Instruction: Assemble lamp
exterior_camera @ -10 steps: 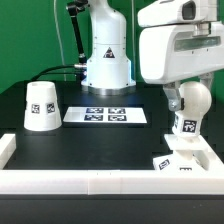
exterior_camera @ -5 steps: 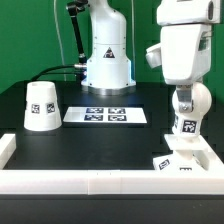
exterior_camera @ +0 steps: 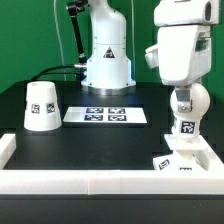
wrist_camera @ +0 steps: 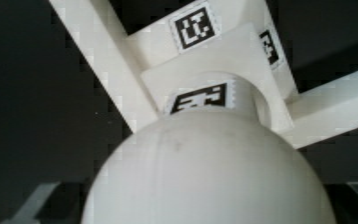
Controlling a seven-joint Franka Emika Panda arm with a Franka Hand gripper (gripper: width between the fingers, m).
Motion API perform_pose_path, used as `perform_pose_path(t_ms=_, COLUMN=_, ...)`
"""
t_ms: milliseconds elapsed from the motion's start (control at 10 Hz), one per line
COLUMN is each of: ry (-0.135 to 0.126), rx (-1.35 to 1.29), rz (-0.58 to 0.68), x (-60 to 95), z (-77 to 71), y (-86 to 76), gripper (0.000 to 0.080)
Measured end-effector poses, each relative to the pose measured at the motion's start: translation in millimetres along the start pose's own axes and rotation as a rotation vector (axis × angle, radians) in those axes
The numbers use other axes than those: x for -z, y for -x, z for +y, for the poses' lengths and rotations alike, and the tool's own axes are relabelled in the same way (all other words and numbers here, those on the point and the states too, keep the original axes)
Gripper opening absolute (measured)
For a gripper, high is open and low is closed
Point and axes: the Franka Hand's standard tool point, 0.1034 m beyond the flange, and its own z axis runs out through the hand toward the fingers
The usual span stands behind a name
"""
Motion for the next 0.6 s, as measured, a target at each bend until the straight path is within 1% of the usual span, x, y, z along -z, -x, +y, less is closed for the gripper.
perform_pose_path(t_ms=300, ry=0.000, rx=-0.320, rz=0.003, x=0.5, z=1.3, y=1.7, gripper=0.0577)
perform_pose_path(t_ms=600, ry=0.004, rx=-0.549, rz=0.003, x=0.5, z=3.6, y=4.2, gripper=0.0578)
